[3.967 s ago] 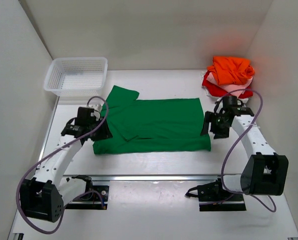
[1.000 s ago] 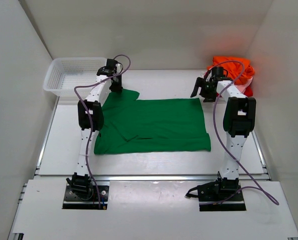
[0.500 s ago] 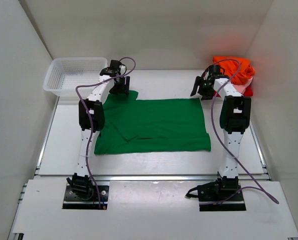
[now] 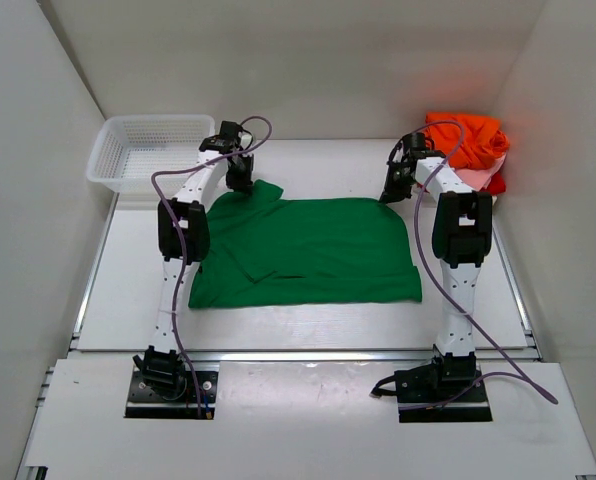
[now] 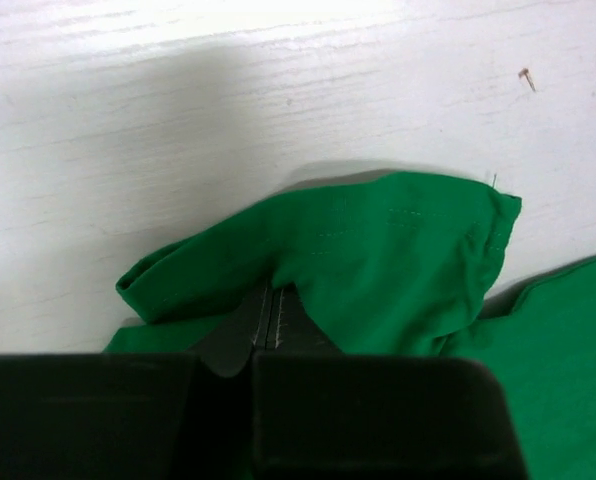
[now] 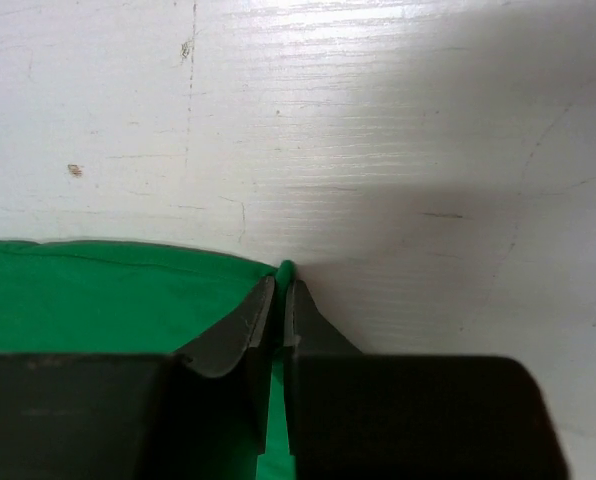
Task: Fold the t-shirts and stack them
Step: Grap the side of the flattened tshirt furthest away from the robot with both arms, then fold the other side of the tshirt into a rectangle, then rotate the tshirt 90 degrees
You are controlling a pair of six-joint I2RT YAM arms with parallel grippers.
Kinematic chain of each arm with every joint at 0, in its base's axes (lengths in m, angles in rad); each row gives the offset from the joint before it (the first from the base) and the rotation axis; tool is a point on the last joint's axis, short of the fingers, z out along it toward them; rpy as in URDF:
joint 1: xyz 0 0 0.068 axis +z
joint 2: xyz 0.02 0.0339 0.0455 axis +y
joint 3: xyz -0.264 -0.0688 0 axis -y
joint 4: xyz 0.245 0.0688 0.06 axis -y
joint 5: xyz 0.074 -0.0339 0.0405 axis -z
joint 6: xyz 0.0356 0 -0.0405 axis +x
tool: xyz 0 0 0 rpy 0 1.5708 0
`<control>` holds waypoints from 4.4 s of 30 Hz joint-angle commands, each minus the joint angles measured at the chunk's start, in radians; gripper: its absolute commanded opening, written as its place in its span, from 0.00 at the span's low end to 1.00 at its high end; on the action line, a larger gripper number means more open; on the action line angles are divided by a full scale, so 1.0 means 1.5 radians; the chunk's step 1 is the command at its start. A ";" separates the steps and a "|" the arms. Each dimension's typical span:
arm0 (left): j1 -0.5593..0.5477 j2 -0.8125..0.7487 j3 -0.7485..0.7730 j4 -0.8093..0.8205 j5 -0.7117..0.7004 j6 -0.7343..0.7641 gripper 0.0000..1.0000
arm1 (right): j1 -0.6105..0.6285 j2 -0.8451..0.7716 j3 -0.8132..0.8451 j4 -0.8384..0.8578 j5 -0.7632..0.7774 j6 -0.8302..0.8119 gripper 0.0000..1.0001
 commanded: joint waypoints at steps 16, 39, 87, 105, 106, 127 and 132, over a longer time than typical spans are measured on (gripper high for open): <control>0.016 -0.270 -0.323 0.103 -0.008 -0.009 0.00 | -0.005 -0.188 -0.127 0.130 -0.027 -0.082 0.00; 0.030 -0.682 -0.925 0.186 -0.045 -0.007 0.00 | -0.044 -0.508 -0.631 0.234 -0.084 -0.121 0.00; -0.096 0.038 0.029 -0.101 0.061 -0.144 0.14 | 0.413 -0.751 -0.988 0.292 -0.063 0.285 0.52; -0.061 -0.123 0.042 0.115 0.212 -0.227 0.24 | 0.562 -0.599 -0.856 0.434 -0.067 0.250 0.54; -0.061 -0.177 0.020 0.126 0.215 -0.227 0.26 | 0.566 -0.607 -0.859 0.421 -0.055 0.258 0.55; -0.226 -1.091 -1.299 0.354 0.104 -0.328 0.24 | 0.513 -0.528 -0.760 0.470 -0.071 0.173 0.26; -0.216 -1.150 -1.347 0.326 0.117 -0.333 0.19 | 0.518 -0.480 -0.733 0.493 -0.088 0.174 0.29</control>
